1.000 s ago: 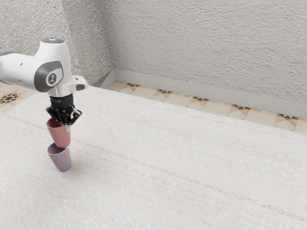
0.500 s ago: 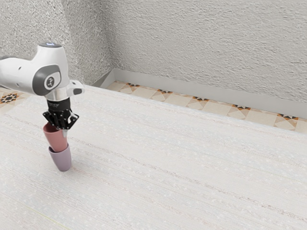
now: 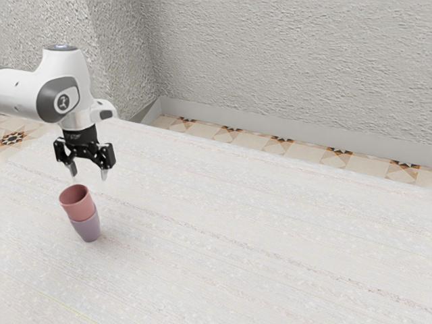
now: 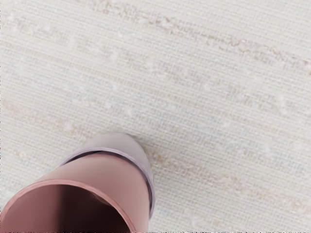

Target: Place the right cup onto the left cup

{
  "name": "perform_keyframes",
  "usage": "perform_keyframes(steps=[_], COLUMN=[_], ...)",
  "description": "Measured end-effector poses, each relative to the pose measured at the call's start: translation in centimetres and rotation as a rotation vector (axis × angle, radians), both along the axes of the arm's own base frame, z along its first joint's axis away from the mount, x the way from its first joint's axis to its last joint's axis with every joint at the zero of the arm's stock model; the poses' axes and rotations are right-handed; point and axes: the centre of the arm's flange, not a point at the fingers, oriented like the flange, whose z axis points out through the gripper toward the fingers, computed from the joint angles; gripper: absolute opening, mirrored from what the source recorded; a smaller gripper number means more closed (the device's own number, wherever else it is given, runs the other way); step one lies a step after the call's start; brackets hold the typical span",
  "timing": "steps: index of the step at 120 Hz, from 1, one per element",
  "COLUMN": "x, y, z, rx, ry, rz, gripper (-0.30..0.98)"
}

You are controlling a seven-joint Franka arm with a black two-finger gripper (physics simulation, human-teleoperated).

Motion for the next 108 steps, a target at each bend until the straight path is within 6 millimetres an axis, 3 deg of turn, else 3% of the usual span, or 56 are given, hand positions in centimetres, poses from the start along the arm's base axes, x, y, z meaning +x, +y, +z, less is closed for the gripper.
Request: perform_keyframes(steps=[14, 44, 70, 108], x=[0.2, 1.0, 1.1, 2.4], y=[-1.2, -6.4, -7.8, -11.8], z=[1.5, 4.7, 7.3, 11.4], rx=[0.002, 0.001, -0.007, -0.006], ry=[-0.009, -0.013, -0.016, -0.039], rz=[-0.018, -0.108, -0.133, -0.257], gripper=[0.64, 0.67, 0.68, 0.69])
